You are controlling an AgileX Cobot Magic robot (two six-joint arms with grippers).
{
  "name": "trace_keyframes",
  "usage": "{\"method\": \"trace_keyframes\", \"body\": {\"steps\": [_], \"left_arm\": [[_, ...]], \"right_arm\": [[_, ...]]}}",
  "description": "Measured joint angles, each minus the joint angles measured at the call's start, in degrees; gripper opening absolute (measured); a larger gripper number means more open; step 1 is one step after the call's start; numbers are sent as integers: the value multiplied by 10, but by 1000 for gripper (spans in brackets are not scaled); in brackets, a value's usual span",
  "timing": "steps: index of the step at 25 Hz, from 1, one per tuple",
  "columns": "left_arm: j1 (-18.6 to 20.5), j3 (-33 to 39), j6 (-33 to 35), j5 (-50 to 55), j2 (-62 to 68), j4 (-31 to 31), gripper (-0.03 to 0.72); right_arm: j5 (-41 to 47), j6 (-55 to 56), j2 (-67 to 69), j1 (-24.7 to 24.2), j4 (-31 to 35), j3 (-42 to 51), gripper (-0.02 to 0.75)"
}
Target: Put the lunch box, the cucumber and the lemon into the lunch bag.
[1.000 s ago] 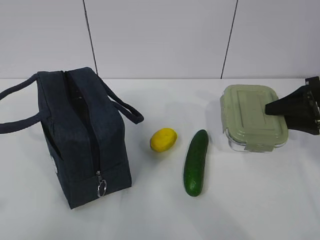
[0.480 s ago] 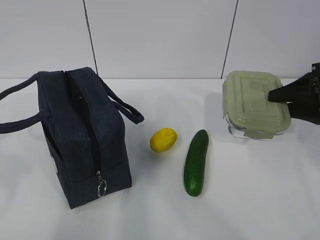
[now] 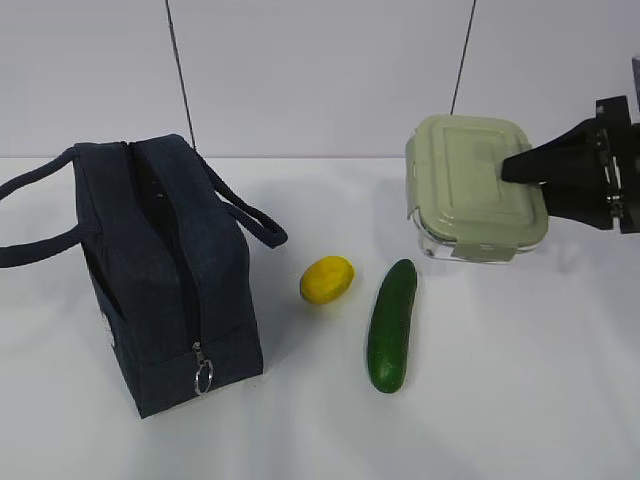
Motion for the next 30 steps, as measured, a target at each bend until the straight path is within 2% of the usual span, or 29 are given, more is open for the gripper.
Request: {"method": "trace_keyframes", "body": {"steps": [4,9,15,22,26,30], "left_arm": [[0,-43,15,-7,76,-20,376],[-5,-95,71,-7,177,-78,376],[-10,-147,90,-7,277,-99,376],[-16,-184,99,-5,362,-107,368],[-40,-201,109,7,408,-108,254],[-75,-215,117,14,435,-105,78]], "right_arm": [[0,1,0,19,20,1,345],[0,1,0,50,35,1,345],[0,3,0,78,72,1,345],[0,1,0,80,78,1,345],[-1,-1,0,80,78,1,345],[-1,-1,0,80,78,1,345]]}}
